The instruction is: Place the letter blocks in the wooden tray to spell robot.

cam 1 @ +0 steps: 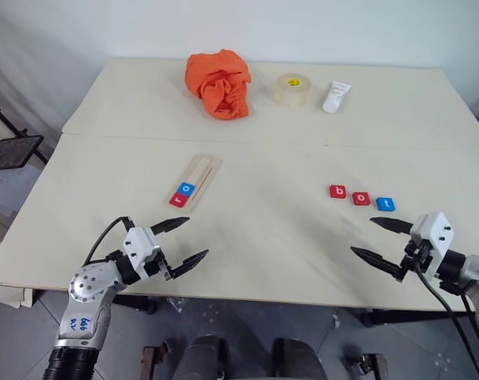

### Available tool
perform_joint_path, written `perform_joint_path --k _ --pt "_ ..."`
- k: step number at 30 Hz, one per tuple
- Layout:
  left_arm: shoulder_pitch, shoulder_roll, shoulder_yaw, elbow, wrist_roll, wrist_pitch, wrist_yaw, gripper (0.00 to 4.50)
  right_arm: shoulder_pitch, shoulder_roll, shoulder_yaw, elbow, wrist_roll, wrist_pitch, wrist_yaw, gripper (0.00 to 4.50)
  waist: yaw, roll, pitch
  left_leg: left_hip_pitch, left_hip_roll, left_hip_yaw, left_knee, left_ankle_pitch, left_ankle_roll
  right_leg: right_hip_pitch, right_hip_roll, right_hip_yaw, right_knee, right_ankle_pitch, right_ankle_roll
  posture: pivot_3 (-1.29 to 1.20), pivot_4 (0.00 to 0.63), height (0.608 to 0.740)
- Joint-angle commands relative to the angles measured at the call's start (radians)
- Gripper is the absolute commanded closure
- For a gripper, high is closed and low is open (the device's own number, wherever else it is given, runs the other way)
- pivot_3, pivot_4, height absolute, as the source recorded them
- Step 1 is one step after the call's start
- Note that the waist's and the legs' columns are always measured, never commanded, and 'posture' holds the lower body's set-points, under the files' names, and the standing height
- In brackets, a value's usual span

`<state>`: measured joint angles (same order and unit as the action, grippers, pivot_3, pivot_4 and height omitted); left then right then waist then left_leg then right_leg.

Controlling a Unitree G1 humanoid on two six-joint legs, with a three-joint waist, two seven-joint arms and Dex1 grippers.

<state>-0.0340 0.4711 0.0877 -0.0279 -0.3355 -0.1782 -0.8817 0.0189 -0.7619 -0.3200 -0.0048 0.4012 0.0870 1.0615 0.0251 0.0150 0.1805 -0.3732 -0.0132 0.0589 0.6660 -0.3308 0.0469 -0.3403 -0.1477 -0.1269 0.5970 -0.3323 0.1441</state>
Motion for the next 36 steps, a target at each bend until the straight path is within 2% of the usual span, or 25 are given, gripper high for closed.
perform_joint_path --k 1,10,24,31,36 --pt "-0.014 -0.013 -0.001 -0.045 0.015 -0.009 0.044 0.00 -0.005 0.007 -0.006 -0.031 0.024 -0.007 -0.003 0.04 0.000 0.000 0.000 0.000 0.000 0.000 0.000 0.000 0.000 0.000 0.000 0.000 0.000 0.000 0.000 0.00 0.150 0.740" --pt "0.061 0.044 0.062 -0.194 0.020 0.124 0.134 0.00 -0.077 -0.011 0.000 0.043 0.027 -0.010 0.030 0.04 -0.002 0.000 0.000 0.001 0.000 0.000 0.000 0.000 0.000 0.000 0.000 0.000 0.001 0.000 0.000 0.00 0.150 0.740" --pt "0.249 0.115 0.294 -0.362 -0.033 0.300 0.230 0.00 -0.264 0.017 0.108 0.228 -0.006 -0.079 0.103 0.04 -0.004 -0.003 0.002 0.001 0.000 0.000 0.001 0.000 0.000 0.001 0.000 0.001 0.000 0.000 0.000 0.00 0.150 0.740" --pt "0.137 0.139 0.278 -0.417 -0.037 0.551 0.359 0.00 -0.327 0.027 0.134 0.293 -0.021 -0.105 0.122 0.04 0.000 -0.003 0.002 0.001 0.000 0.000 0.001 0.000 0.000 0.001 0.000 0.001 0.001 0.000 0.000 0.00 0.150 0.740" --pt "-0.133 0.174 0.192 -0.400 -0.045 0.880 0.469 0.00 -0.332 0.024 0.151 0.292 -0.021 -0.100 0.136 0.04 0.002 -0.004 0.002 0.001 0.000 -0.002 0.002 0.000 0.000 0.000 0.000 0.000 0.005 0.000 0.000 0.00 0.150 0.740"
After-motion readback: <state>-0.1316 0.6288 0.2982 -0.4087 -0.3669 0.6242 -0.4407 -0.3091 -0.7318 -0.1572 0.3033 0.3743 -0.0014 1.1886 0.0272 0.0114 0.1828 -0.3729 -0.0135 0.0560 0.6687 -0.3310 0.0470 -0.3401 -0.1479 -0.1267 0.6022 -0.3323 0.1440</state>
